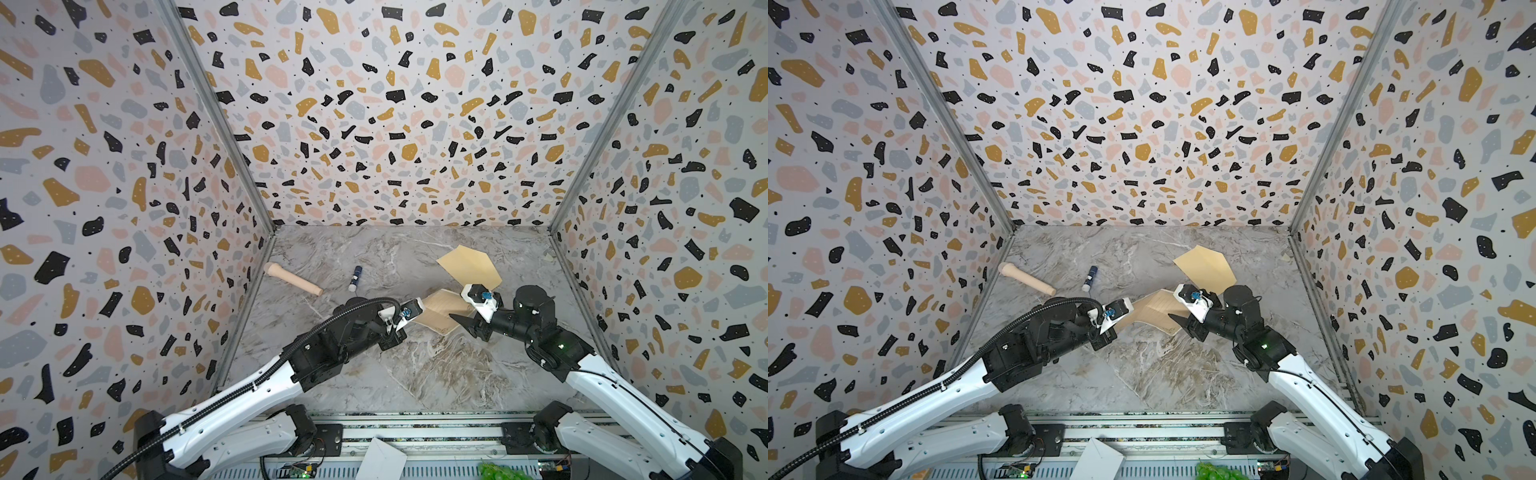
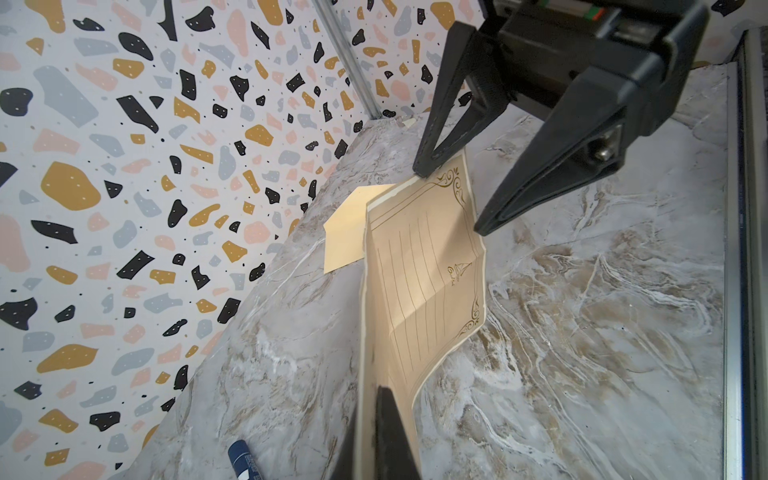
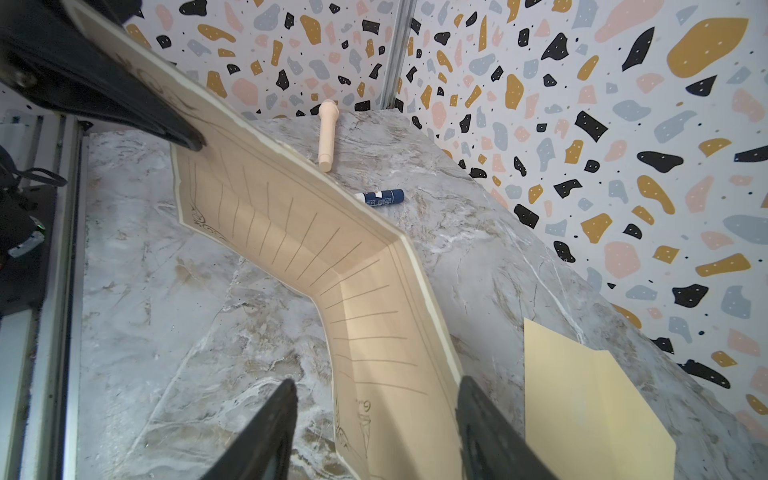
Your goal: Place the letter into the envelope and seal it
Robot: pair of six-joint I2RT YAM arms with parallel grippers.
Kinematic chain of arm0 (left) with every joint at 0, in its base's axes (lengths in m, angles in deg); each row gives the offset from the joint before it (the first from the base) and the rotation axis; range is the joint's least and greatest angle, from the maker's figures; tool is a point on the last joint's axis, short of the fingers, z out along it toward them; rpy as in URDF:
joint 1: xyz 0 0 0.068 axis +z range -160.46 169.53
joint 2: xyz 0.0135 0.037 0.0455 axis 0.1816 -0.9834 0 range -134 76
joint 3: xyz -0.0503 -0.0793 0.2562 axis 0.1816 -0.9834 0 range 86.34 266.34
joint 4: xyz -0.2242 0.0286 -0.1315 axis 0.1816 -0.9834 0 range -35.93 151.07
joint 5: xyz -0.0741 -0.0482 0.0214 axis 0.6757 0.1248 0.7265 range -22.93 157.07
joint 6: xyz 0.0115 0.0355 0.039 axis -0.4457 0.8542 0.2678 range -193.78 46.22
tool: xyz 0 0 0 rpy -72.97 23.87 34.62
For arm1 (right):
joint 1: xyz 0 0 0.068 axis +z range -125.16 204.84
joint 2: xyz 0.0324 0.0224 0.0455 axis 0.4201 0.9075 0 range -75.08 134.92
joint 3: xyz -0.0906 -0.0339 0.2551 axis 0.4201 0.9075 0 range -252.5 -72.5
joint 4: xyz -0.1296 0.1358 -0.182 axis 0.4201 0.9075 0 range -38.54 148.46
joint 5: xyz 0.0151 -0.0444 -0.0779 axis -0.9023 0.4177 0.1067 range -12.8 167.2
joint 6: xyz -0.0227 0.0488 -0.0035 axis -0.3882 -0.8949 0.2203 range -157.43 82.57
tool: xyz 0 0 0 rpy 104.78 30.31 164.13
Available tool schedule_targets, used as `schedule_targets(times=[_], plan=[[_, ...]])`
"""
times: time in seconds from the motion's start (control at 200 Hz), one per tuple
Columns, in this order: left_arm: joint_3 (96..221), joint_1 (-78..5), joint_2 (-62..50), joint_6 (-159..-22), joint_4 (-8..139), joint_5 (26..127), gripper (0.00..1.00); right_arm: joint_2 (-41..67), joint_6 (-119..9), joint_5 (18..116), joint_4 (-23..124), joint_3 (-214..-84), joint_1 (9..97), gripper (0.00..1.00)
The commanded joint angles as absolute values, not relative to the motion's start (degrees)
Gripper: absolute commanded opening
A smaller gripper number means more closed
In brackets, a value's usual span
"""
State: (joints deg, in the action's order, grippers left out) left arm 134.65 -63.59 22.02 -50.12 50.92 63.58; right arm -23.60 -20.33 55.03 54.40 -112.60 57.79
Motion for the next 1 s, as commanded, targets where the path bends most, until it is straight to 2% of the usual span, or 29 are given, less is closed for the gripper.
schedule_targets(times=[0.0, 0.105, 0.446, 0.691, 0.836, 0.991], plan=[[132.9, -63.9, 23.3, -48.4, 55.0, 65.9, 0.0, -22.6, -20.1, 57.9, 52.7, -115.7, 58.4, 0.56], [131.6, -63.9, 23.7, -47.5, 55.3, 65.7, 0.0, -21.9, -20.8, 59.2, 52.9, -116.8, 58.6, 0.52], [130.0, -63.9, 24.6, -46.6, 55.4, 64.9, 0.0, -20.4, -19.1, 60.9, 56.7, -120.0, 58.8, 0.53], [129.8, -63.8, 24.6, -47.0, 55.7, 62.9, 0.0, -19.3, -20.5, 52.5, 60.7, -121.6, 59.0, 0.58], [129.6, -63.9, 25.2, -47.1, 56.6, 63.6, 0.0, -18.2, -22.2, 53.5, 60.4, -121.1, 59.0, 0.58], [129.0, -63.8, 26.0, -47.2, 57.8, 64.8, 0.0, -15.6, -22.7, 55.4, 60.1, -121.2, 59.3, 0.49]])
